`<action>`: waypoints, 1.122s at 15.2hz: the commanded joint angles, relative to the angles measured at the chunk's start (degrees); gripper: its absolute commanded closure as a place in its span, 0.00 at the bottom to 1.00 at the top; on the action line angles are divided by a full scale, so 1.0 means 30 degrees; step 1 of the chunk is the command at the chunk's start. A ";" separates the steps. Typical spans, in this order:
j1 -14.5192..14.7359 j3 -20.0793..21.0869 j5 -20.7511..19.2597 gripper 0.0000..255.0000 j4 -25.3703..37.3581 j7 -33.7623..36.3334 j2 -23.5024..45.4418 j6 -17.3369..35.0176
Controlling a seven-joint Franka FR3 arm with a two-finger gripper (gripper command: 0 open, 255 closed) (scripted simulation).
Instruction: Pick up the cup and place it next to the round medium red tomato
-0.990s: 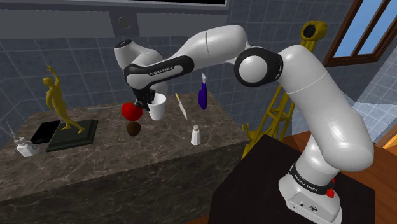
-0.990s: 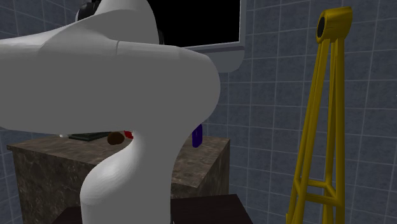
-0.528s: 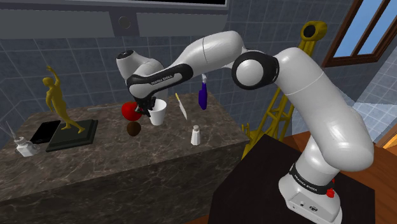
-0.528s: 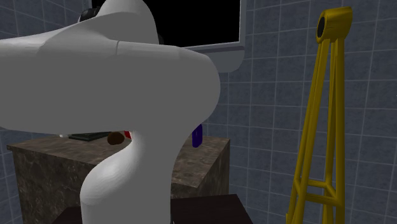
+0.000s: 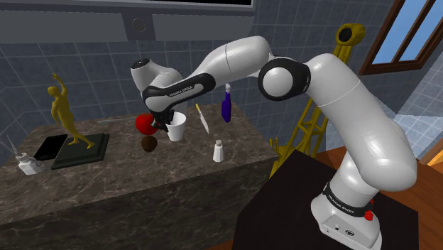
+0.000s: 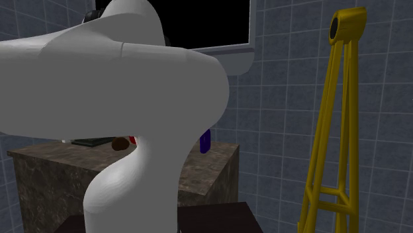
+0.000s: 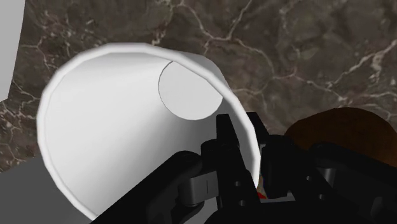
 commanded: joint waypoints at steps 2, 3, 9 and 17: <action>-0.0004 -0.0003 -0.0003 0.00 -0.0005 0.0002 -0.0003 0.0008; -0.0004 -0.0003 -0.0003 0.00 -0.0006 0.0002 -0.0004 0.0009; 0.0223 0.0179 0.0224 0.00 0.0624 -0.0167 -0.0722 -0.1339; 0.0297 0.0218 0.0282 0.00 0.0859 -0.0219 -0.0871 -0.1718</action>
